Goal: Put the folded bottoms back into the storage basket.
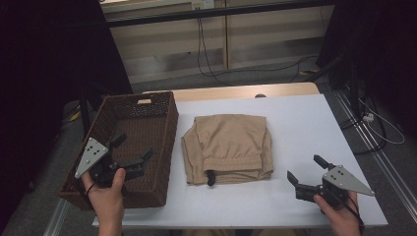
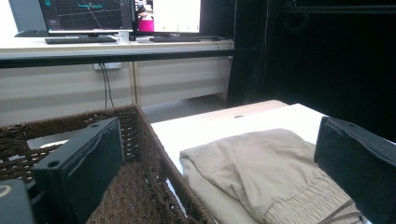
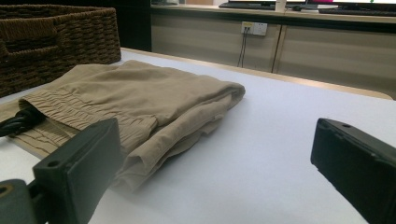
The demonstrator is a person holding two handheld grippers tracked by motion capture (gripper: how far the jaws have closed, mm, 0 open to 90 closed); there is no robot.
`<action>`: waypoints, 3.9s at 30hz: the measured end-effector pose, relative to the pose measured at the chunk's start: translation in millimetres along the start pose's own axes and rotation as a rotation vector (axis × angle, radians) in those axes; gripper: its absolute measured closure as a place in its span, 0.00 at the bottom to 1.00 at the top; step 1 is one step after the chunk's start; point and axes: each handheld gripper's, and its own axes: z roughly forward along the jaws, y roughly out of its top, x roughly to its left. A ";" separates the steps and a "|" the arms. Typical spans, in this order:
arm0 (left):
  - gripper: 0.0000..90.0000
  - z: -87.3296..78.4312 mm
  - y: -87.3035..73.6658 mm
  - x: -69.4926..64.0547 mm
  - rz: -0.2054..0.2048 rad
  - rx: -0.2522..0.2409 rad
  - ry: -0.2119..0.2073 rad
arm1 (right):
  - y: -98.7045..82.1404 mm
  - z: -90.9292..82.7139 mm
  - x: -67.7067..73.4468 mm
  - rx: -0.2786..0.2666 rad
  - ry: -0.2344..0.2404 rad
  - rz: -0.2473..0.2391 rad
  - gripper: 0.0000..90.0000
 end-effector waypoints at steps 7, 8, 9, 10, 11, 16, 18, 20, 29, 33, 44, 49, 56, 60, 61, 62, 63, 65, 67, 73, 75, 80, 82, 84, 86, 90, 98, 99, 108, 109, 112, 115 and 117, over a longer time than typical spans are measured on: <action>0.02 0.0 0.2 1.3 -0.001 -0.003 -0.001 | -0.6 2.5 0.1 0.015 -0.007 -0.004 0.02; 0.02 0.1 0.2 1.2 -0.001 -0.003 -0.002 | -0.5 3.5 0.2 0.017 -0.007 -0.006 0.02; 0.02 0.1 0.1 1.3 0.000 -0.002 -0.002 | -0.4 4.5 0.4 0.020 -0.008 -0.004 0.02; 0.02 0.2 0.0 1.4 0.000 -0.002 -0.002 | 0.0 6.2 1.0 0.023 -0.010 0.004 0.02; 0.02 0.2 0.0 1.4 0.000 -0.002 -0.001 | 0.0 6.2 1.0 0.023 -0.010 0.004 0.02; 0.02 0.2 0.9 1.7 0.002 -0.002 0.000 | 1.9 15.8 8.4 0.049 -0.001 0.003 0.02; 0.02 0.5 0.9 1.4 0.006 -0.001 -0.001 | 3.3 19.8 13.4 0.058 0.015 -0.007 0.02; 0.02 0.9 0.4 1.7 0.009 0.006 -0.003 | 4.7 23.9 18.1 0.065 0.026 -0.020 0.02; 0.02 1.3 -1.8 2.4 -0.003 0.012 0.002 | 8.7 45.6 26.3 0.110 0.020 -0.042 0.02; 0.02 0.9 -1.9 2.5 0.001 0.015 0.003 | 10.7 54.4 27.7 0.127 0.021 -0.035 0.02; 0.02 1.6 -3.1 4.0 -0.004 0.020 -0.001 | 11.1 84.5 34.6 0.180 0.007 -0.025 0.03; 0.02 1.1 -3.9 5.5 -0.007 0.021 0.000 | 9.7 95.5 38.3 0.210 0.005 -0.025 0.04; 0.02 1.7 -3.8 4.8 -0.006 0.021 -0.001 | 9.9 103.3 40.8 0.248 0.019 -0.004 0.05; 0.02 2.9 -4.3 3.9 -0.002 0.027 -0.003 | 8.5 105.1 40.6 0.271 0.028 0.000 0.05; 0.02 3.3 -4.4 3.7 -0.001 0.029 -0.004 | 8.4 105.4 40.6 0.282 0.030 0.004 0.05; 0.02 3.9 -4.7 3.2 -0.001 0.029 -0.005 | 7.9 105.7 40.8 0.288 0.026 0.002 0.05; 0.02 3.9 -4.7 3.3 0.001 0.033 -0.007 | 6.6 106.8 41.1 0.305 0.023 -0.010 0.05; 0.02 4.3 -4.8 3.1 -0.002 0.034 -0.010 | 4.0 110.4 42.1 0.340 0.013 -0.022 0.06; 0.02 4.0 -4.5 2.6 -0.002 0.031 -0.008 | 4.1 113.0 43.5 0.366 0.016 -0.035 0.06; 0.02 2.3 -3.9 4.0 -0.001 0.029 -0.002 | 3.2 115.0 43.9 0.412 0.037 -0.003 0.06; 0.02 2.2 -3.6 3.8 0.000 0.030 -0.005 | 3.1 115.6 43.8 0.422 0.038 0.001 0.06; 0.02 1.3 -2.3 3.0 0.005 0.027 -0.003 | 2.7 118.3 42.3 0.456 0.040 0.038 0.06; 0.02 1.5 -2.5 2.9 0.004 0.026 -0.002 | 2.6 118.0 43.0 0.462 0.041 0.048 0.06; 0.02 2.0 -3.0 3.2 0.003 0.031 -0.002 | 1.6 118.5 41.6 0.487 0.070 0.094 0.06; 0.02 2.4 -3.4 3.2 0.006 0.036 -0.003 | 0.1 119.1 44.1 0.539 0.093 0.094 0.05; 0.02 3.0 -3.2 2.0 0.009 0.038 -0.003 | 0.6 118.4 47.4 0.534 0.096 0.074 0.10; 0.02 5.6 -5.1 1.7 0.006 0.048 -0.005 | 1.8 114.0 49.4 0.506 0.170 0.081 0.44; 0.02 5.7 -5.2 1.6 0.008 0.052 -0.005 | 1.8 114.0 49.4 0.506 0.170 0.081 0.44; 0.02 8.2 -4.0 -1.4 0.006 0.053 -0.011 | 4.7 110.6 48.0 0.516 0.229 0.146 0.79; 0.02 8.5 -3.9 -1.5 0.007 0.055 -0.011 | 4.5 110.5 47.7 0.511 0.238 0.155 0.81; 0.02 10.8 -3.8 -2.6 0.014 0.061 -0.017 | 5.0 110.5 47.5 0.510 0.242 0.168 0.85; 0.02 13.1 -3.2 -2.8 0.020 0.065 -0.023 | 6.1 110.8 47.3 0.509 0.240 0.170 0.87; 0.02 13.3 -2.5 -2.7 0.020 0.064 -0.024 | 7.4 111.0 46.3 0.510 0.241 0.174 0.87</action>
